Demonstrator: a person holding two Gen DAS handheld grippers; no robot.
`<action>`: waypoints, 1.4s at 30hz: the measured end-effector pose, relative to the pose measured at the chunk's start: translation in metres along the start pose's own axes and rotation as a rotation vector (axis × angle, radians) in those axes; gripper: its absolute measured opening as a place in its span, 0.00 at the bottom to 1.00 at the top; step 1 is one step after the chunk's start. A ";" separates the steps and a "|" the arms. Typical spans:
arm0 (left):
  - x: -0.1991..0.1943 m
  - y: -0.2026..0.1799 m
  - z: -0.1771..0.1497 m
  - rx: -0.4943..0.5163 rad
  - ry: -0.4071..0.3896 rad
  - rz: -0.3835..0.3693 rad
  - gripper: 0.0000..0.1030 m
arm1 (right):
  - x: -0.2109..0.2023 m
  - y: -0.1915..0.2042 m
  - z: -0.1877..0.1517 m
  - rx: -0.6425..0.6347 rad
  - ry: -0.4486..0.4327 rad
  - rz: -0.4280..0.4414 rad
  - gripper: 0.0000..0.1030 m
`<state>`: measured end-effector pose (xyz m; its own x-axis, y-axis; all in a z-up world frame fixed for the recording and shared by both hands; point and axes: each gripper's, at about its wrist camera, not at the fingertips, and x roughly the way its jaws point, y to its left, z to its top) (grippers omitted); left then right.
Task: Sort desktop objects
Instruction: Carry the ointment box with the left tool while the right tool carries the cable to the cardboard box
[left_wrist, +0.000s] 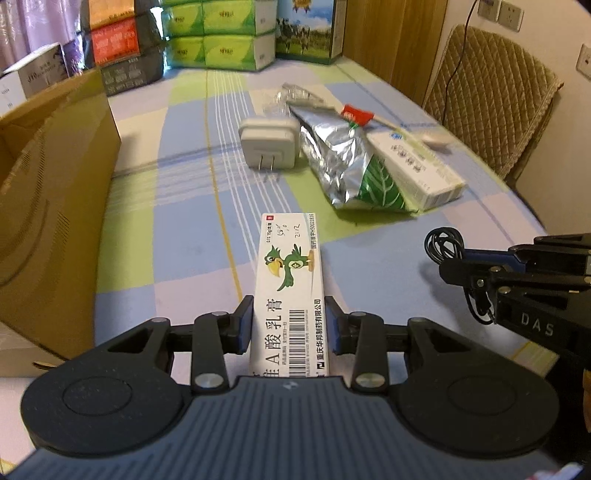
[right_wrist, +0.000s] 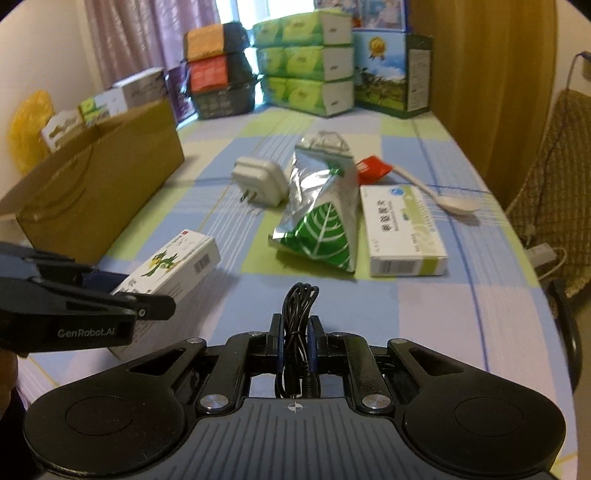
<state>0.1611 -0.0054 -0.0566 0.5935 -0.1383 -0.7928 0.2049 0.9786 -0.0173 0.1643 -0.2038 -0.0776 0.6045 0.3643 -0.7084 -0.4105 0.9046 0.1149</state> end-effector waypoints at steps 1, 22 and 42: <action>-0.005 0.000 0.001 -0.001 -0.009 0.000 0.32 | -0.005 0.001 0.002 0.004 -0.009 -0.003 0.09; -0.116 0.032 0.012 -0.046 -0.156 0.053 0.32 | -0.074 0.072 0.040 -0.005 -0.133 0.030 0.09; -0.160 0.084 -0.005 -0.142 -0.205 0.091 0.32 | -0.076 0.137 0.054 -0.117 -0.142 0.086 0.09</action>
<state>0.0793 0.0994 0.0657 0.7526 -0.0622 -0.6555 0.0406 0.9980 -0.0481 0.0992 -0.0955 0.0294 0.6502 0.4743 -0.5935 -0.5368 0.8396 0.0830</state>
